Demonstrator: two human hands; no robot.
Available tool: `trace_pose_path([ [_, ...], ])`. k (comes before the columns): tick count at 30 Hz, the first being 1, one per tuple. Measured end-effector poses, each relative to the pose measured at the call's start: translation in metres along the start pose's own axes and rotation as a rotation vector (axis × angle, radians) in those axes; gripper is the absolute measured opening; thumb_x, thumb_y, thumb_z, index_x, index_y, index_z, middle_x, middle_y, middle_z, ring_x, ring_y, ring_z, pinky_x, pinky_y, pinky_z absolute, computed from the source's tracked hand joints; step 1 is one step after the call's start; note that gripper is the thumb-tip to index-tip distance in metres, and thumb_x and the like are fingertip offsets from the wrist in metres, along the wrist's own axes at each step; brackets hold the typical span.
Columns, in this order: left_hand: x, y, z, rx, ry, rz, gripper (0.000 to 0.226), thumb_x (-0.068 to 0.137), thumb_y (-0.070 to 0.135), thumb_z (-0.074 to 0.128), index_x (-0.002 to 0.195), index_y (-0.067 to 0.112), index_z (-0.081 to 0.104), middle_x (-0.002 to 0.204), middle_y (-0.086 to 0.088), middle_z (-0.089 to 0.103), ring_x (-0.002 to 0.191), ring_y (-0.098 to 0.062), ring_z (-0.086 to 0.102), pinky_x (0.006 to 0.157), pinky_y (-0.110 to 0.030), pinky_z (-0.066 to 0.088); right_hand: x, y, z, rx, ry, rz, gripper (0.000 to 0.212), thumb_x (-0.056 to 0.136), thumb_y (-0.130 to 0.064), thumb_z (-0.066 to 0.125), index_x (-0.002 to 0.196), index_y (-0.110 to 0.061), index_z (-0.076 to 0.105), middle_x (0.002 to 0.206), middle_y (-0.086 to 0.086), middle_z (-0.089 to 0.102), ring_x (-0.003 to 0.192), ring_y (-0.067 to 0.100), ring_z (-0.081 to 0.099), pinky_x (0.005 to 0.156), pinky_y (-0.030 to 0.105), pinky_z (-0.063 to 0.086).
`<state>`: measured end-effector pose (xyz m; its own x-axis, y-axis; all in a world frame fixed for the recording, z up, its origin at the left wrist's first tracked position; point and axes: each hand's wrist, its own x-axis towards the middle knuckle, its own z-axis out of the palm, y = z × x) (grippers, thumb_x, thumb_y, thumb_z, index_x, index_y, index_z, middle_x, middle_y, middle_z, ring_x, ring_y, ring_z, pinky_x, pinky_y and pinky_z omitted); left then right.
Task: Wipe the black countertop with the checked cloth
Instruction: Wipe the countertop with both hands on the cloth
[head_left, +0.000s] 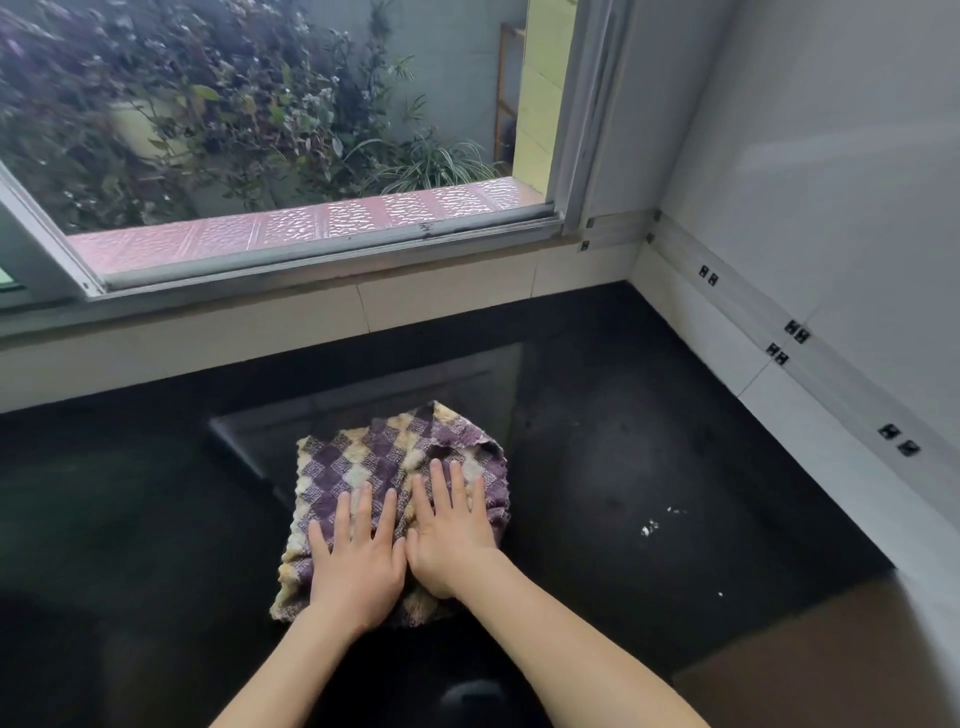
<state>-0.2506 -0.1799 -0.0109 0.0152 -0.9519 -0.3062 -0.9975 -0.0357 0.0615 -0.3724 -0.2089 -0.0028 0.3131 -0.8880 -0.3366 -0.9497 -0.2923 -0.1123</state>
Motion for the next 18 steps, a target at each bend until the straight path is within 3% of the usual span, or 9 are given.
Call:
trace_pose_path([
  [2,-0.015,-0.005,0.010,-0.017,0.036,-0.006,0.084,0.073,0.057,-0.018,0.148,0.026,0.005,0.157,-0.007,0.000,0.143,-0.027,-0.003,0.110,-0.058,0.003,-0.013,-0.006,0.008,-0.003,0.015,-0.016,0.063,0.098,-0.038,0.017,0.147,-0.013,-0.015,0.153,0.013,-0.025,0.136,0.033,-0.030,0.105,0.055,-0.021],
  [5,-0.037,-0.014,0.024,-0.025,0.030,-0.023,0.072,0.092,0.052,0.000,0.134,0.018,0.047,0.141,-0.014,0.045,0.131,-0.033,0.037,0.096,-0.065,0.031,-0.033,-0.016,0.023,-0.003,0.051,-0.034,0.063,0.095,-0.040,0.010,0.146,-0.014,-0.015,0.151,0.011,-0.027,0.133,0.031,-0.034,0.105,0.055,-0.022],
  [8,-0.057,-0.019,0.036,-0.021,0.123,-0.003,0.062,0.094,0.050,0.006,0.131,0.020,0.046,0.132,-0.015,0.054,0.125,-0.031,0.035,0.090,-0.065,0.037,-0.050,-0.027,0.037,0.007,0.114,-0.036,0.078,0.075,-0.044,-0.012,0.146,-0.013,-0.014,0.150,0.011,-0.028,0.130,0.032,-0.037,0.101,0.055,-0.027],
  [12,-0.081,-0.022,0.048,-0.028,0.200,0.008,0.059,0.094,0.050,0.007,0.129,0.023,0.045,0.132,-0.013,0.054,0.125,-0.029,0.034,0.092,-0.063,0.033,-0.073,-0.036,0.052,-0.005,0.150,-0.032,0.080,0.074,-0.044,-0.010,0.148,-0.011,-0.008,0.148,0.012,-0.025,0.130,0.034,-0.035,0.101,0.056,-0.026],
  [14,-0.095,-0.022,0.056,-0.039,0.219,0.008,0.058,0.093,0.051,0.005,0.129,0.025,0.043,0.133,-0.012,0.054,0.124,-0.029,0.035,0.091,-0.062,0.033,-0.085,-0.035,0.057,0.025,0.169,-0.011,0.075,0.082,-0.044,0.011,0.147,-0.009,0.021,0.154,0.018,0.005,0.139,0.039,-0.010,0.110,0.059,-0.011],
  [16,-0.108,-0.021,0.065,-0.061,0.245,0.019,0.060,0.092,0.052,0.004,0.128,0.025,0.043,0.133,-0.012,0.052,0.123,-0.030,0.037,0.090,-0.063,0.032,-0.097,-0.035,0.064,0.092,0.153,-0.020,0.067,0.078,-0.044,0.033,0.132,-0.010,0.052,0.143,0.018,0.042,0.137,0.040,0.023,0.106,0.058,0.014],
  [18,-0.117,-0.016,0.069,-0.069,0.261,0.044,0.060,0.090,0.053,0.004,0.127,0.026,0.044,0.135,-0.011,0.050,0.122,-0.031,0.038,0.089,-0.063,0.030,-0.108,-0.030,0.072,0.057,0.190,-0.044,0.065,0.075,-0.046,0.039,0.127,-0.012,0.057,0.137,0.016,0.050,0.133,0.038,0.028,0.099,0.057,0.020],
])
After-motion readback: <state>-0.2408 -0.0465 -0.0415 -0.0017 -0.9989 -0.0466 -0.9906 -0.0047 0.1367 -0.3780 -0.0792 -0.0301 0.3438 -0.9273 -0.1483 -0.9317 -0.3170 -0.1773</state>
